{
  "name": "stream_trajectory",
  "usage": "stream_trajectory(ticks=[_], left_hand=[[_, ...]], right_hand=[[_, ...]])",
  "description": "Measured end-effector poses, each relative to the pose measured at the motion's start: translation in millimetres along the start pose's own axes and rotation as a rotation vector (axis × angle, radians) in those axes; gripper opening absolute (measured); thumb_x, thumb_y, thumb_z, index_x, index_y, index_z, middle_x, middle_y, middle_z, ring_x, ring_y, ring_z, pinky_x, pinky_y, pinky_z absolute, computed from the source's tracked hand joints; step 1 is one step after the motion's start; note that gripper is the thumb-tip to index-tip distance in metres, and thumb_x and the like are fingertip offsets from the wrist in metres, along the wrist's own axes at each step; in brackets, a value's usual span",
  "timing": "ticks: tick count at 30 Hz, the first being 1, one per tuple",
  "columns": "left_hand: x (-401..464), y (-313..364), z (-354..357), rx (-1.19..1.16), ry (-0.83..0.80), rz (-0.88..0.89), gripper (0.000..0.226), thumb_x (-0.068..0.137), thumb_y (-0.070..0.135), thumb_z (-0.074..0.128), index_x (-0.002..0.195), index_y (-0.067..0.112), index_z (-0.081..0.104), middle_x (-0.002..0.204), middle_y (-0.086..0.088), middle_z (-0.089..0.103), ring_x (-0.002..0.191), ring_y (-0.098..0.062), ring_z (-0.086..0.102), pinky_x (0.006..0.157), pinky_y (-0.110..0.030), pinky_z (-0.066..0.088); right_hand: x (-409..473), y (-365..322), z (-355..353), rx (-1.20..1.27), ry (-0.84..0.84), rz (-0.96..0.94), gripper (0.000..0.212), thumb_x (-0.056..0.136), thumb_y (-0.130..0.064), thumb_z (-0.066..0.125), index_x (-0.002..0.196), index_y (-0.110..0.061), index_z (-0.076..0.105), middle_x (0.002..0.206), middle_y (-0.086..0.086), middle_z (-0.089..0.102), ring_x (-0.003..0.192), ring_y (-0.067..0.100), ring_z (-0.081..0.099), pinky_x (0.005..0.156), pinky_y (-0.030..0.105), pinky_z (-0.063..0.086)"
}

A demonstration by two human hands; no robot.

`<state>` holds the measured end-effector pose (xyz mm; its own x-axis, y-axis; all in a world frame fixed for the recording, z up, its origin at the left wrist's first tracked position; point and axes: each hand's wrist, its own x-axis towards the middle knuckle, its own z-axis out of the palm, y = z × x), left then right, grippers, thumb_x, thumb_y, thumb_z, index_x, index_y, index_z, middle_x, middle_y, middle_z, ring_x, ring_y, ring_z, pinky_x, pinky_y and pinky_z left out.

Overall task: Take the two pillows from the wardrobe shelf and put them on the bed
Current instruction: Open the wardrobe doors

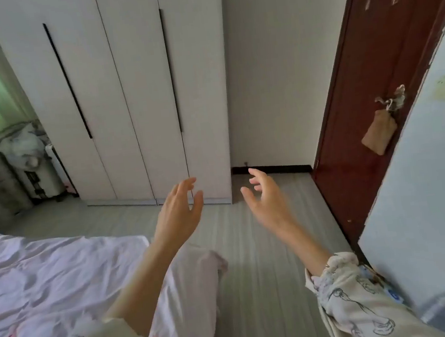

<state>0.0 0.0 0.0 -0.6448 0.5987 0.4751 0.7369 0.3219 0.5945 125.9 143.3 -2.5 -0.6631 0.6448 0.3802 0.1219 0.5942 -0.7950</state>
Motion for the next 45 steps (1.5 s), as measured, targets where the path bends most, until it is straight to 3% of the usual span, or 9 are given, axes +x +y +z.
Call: stream_trajectory(ticks=[12, 17, 31, 41, 45], left_hand=[[146, -81, 33, -0.050, -0.009, 0.007, 0.040, 0.095, 0.027, 0.046, 0.132, 0.016, 0.041, 0.120, -0.006, 0.059, 0.113, -0.020, 0.054, 0.086, -0.035, 0.045], [210, -99, 73, -0.025, 0.019, 0.014, 0.040, 0.095, 0.029, 0.046, 0.133, 0.018, 0.041, 0.127, -0.003, 0.053, 0.116, -0.017, 0.050, 0.086, -0.030, 0.041], [412, -132, 182, -0.004, 0.152, -0.113, 0.038, 0.095, 0.028, 0.045, 0.132, 0.019, 0.043, 0.123, -0.001, 0.055, 0.111, -0.010, 0.050, 0.090, -0.027, 0.038], [516, -207, 206, 0.041, 0.246, -0.215, 0.038, 0.094, 0.025, 0.046, 0.131, 0.017, 0.044, 0.123, -0.004, 0.056, 0.107, -0.009, 0.049, 0.090, -0.027, 0.038], [568, -259, 205, 0.053, 0.296, -0.246, 0.037, 0.095, 0.025, 0.046, 0.131, 0.017, 0.045, 0.122, -0.003, 0.055, 0.107, -0.009, 0.049, 0.092, -0.030, 0.040]], right_hand=[[153, 44, 39, -0.041, -0.043, 0.004, 0.045, 0.091, -0.032, 0.050, 0.134, -0.023, 0.040, 0.125, -0.003, 0.052, 0.110, 0.007, 0.048, 0.088, 0.023, 0.035], [228, 78, 56, -0.016, -0.064, -0.018, 0.041, 0.091, -0.035, 0.049, 0.131, -0.027, 0.043, 0.118, -0.011, 0.052, 0.107, 0.001, 0.047, 0.078, 0.006, 0.030], [485, 166, 63, 0.037, -0.253, -0.150, 0.040, 0.093, -0.034, 0.048, 0.131, -0.024, 0.043, 0.119, -0.004, 0.055, 0.110, 0.009, 0.051, 0.088, 0.024, 0.038], [616, 199, 144, 0.079, -0.421, -0.217, 0.039, 0.093, -0.034, 0.047, 0.131, -0.024, 0.043, 0.115, -0.007, 0.054, 0.105, 0.005, 0.050, 0.082, 0.017, 0.034], [683, 199, 200, 0.128, -0.465, -0.257, 0.038, 0.093, -0.033, 0.047, 0.130, -0.024, 0.044, 0.116, -0.005, 0.055, 0.107, 0.006, 0.050, 0.086, 0.019, 0.035]])
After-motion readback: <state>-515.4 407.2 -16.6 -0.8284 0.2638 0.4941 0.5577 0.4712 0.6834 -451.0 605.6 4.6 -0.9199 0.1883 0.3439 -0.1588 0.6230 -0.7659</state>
